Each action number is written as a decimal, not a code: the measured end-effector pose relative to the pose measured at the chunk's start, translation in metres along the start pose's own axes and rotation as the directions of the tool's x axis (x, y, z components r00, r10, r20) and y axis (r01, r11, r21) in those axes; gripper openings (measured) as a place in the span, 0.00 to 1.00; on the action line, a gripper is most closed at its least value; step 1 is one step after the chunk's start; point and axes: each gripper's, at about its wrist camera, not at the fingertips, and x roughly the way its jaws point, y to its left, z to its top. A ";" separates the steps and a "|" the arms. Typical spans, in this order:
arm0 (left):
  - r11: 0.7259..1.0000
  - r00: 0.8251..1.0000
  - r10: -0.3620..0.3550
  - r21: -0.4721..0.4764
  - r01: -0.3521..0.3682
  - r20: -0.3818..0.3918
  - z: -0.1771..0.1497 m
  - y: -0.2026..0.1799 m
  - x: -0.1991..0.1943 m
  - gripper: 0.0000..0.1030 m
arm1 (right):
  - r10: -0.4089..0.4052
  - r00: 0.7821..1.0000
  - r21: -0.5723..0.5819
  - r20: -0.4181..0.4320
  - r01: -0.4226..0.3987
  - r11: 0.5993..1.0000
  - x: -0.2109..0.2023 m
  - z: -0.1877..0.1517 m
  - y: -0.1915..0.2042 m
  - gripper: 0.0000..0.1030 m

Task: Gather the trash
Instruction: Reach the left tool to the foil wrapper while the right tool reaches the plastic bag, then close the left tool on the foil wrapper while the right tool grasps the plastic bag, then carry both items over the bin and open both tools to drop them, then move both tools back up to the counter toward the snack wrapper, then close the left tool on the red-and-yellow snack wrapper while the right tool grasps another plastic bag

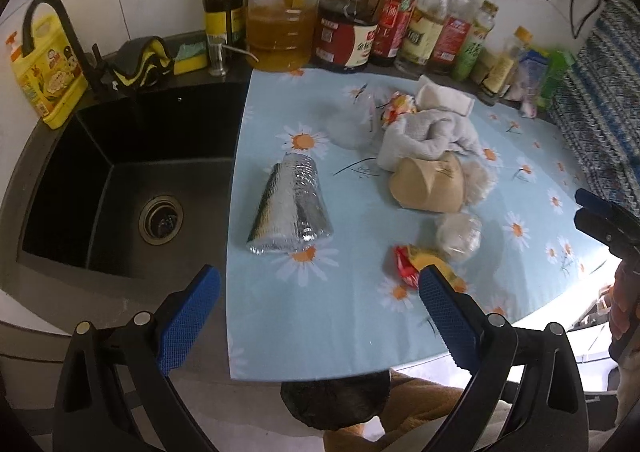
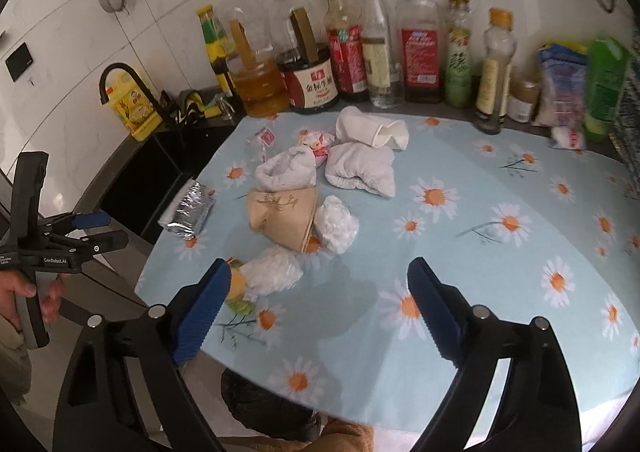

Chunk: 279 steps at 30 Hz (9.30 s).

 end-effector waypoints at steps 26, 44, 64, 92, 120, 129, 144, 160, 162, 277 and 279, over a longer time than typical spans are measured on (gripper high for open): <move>0.998 0.990 0.057 0.019 -0.055 -0.131 0.046 0.011 0.093 0.84 | 0.081 0.979 -0.007 -0.186 -0.084 0.996 0.125 0.041 -0.034 0.60; 0.998 0.989 0.061 0.024 -0.058 -0.135 0.046 0.014 0.098 0.57 | 0.082 0.979 0.027 -0.185 -0.078 0.997 0.123 0.036 -0.040 0.47; 1.000 1.000 -0.010 0.014 0.010 -0.026 0.008 0.001 0.033 0.56 | 0.061 0.995 0.042 -0.076 -0.058 0.997 0.054 0.016 -0.009 0.47; 0.990 0.990 -0.139 0.000 0.139 -0.004 -0.150 0.009 -0.031 0.56 | 0.155 0.981 0.086 -0.112 -0.146 0.986 0.009 -0.113 0.133 0.47; 0.984 0.942 -0.175 -0.079 0.159 -0.288 -0.228 0.002 0.092 0.56 | 0.192 0.909 0.273 -0.369 -0.091 0.958 0.122 -0.213 0.112 0.47; 0.984 0.925 -0.178 -0.083 0.159 -0.337 -0.240 -0.002 0.118 0.56 | 0.218 0.884 0.337 -0.414 -0.074 0.939 0.146 -0.230 0.100 0.47; 0.979 0.893 -0.196 -0.126 0.157 -0.405 -0.247 0.001 0.138 0.70 | 0.214 0.884 0.357 -0.415 -0.058 0.932 0.146 -0.230 0.101 0.61; 0.976 0.904 -0.203 -0.154 0.156 -0.376 -0.242 0.007 0.131 0.70 | 0.196 0.906 0.404 -0.374 -0.032 0.914 0.123 -0.223 0.077 0.61; 0.976 0.908 -0.203 -0.150 0.158 -0.366 -0.240 0.007 0.126 0.70 | 0.191 0.908 0.403 -0.372 -0.028 0.915 0.119 -0.223 0.077 0.61; 0.994 0.985 -0.104 0.003 0.106 -0.137 -0.028 -0.083 0.097 0.82 | 0.128 0.988 0.365 -0.082 -0.089 0.927 0.047 -0.034 -0.045 0.51; 0.994 0.984 -0.107 0.006 0.109 -0.142 -0.026 -0.085 0.101 0.80 | 0.125 0.989 0.368 -0.083 -0.086 0.926 0.046 -0.035 -0.046 0.51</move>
